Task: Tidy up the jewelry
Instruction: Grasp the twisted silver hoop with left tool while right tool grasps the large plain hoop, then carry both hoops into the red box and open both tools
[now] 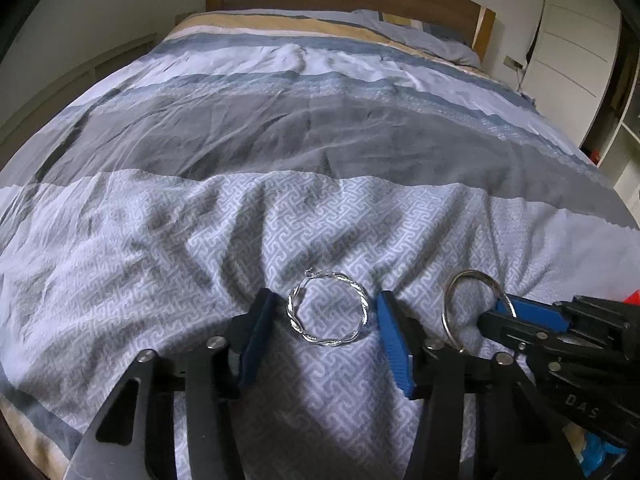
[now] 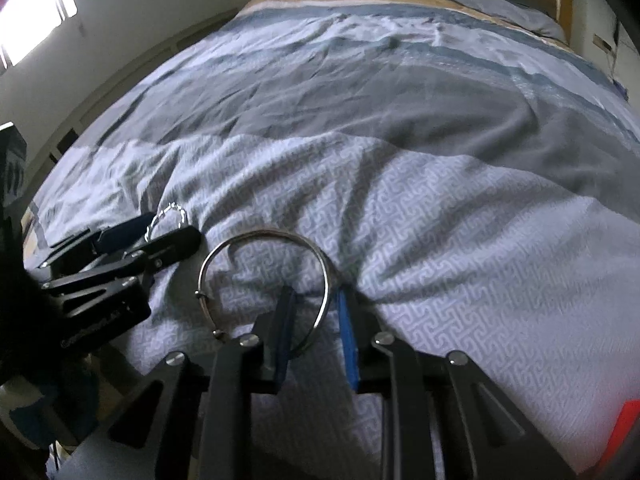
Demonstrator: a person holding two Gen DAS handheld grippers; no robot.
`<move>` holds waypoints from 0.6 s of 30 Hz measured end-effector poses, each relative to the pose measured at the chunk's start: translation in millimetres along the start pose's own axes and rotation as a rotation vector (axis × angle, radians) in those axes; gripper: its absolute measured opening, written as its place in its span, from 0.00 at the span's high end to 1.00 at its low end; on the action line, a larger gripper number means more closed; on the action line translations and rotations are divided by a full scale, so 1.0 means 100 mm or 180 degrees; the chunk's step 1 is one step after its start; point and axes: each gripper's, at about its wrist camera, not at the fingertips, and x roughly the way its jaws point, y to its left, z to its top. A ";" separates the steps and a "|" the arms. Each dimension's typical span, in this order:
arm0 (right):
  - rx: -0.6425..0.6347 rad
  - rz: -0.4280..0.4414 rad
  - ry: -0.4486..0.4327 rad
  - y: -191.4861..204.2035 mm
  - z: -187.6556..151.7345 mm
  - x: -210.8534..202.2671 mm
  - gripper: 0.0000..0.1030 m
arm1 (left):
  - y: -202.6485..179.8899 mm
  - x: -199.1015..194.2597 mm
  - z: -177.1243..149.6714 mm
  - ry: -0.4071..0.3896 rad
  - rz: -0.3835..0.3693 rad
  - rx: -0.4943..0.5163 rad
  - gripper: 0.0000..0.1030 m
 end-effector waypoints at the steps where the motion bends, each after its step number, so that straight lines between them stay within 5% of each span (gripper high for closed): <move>1: -0.0022 -0.0008 0.0014 0.01 0.01 0.00 0.80 | 0.00 -0.01 0.00 -0.0010 -0.0005 0.0010 0.60; 7: -0.0057 -0.0104 -0.0152 0.08 -0.06 -0.09 0.96 | -0.03 -0.10 -0.03 -0.0062 -0.0020 0.0086 0.62; 18: -0.0037 -0.0129 -0.0560 0.24 -0.36 -0.70 0.96 | -0.14 -0.64 -0.28 -0.0170 -0.0027 0.0057 0.62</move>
